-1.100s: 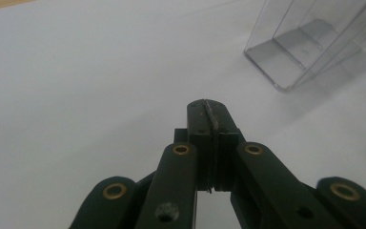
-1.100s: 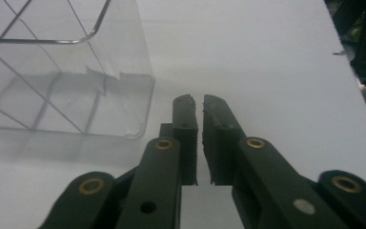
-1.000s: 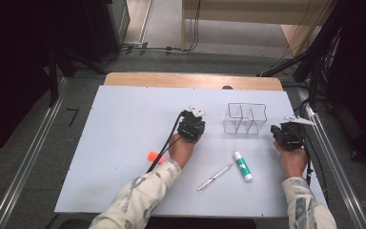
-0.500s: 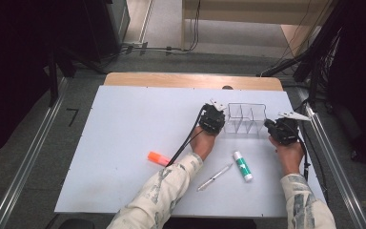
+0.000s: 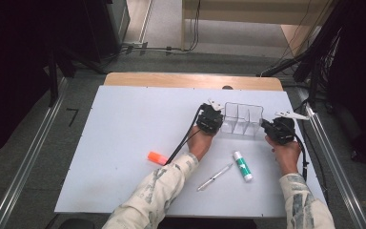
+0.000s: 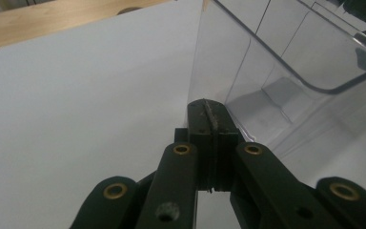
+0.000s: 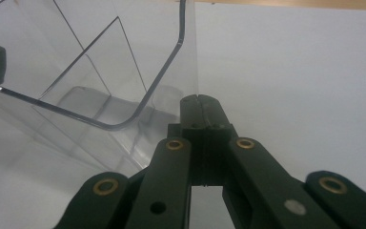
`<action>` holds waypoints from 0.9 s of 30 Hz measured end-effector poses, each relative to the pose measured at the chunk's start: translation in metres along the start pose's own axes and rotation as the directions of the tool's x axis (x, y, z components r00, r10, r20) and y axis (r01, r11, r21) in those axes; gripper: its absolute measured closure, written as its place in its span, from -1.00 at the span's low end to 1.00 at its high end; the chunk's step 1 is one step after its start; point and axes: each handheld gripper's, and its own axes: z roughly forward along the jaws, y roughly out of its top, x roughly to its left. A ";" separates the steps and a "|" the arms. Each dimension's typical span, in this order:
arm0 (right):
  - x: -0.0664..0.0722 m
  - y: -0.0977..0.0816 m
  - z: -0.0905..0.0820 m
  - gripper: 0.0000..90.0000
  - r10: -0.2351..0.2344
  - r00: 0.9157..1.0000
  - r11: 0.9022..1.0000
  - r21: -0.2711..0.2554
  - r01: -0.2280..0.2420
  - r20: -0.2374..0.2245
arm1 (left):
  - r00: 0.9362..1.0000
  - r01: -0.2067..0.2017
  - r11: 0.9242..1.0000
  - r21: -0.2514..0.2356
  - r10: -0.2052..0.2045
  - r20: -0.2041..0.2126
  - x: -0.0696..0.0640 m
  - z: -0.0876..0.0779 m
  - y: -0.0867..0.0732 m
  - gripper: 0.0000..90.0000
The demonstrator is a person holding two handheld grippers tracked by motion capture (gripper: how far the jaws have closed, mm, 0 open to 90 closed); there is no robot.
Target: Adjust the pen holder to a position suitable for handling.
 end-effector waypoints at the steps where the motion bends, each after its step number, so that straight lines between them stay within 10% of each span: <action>1: 0.004 0.000 0.001 0.95 0.002 1.000 1.000 0.001 -0.002 -0.010 | 1.000 0.008 1.000 0.002 -0.008 0.001 0.003 -0.004 -0.002 1.00; 19: 0.129 0.007 0.023 0.95 -0.078 0.986 0.995 0.050 0.086 -0.150 | 0.994 0.071 0.997 0.018 -0.069 -0.080 0.093 -0.093 -0.057 1.00; 27: 0.139 0.008 0.023 0.88 -0.151 0.982 0.988 0.021 0.154 -0.111 | 0.990 0.063 0.998 0.007 -0.061 -0.127 0.101 -0.098 -0.062 0.75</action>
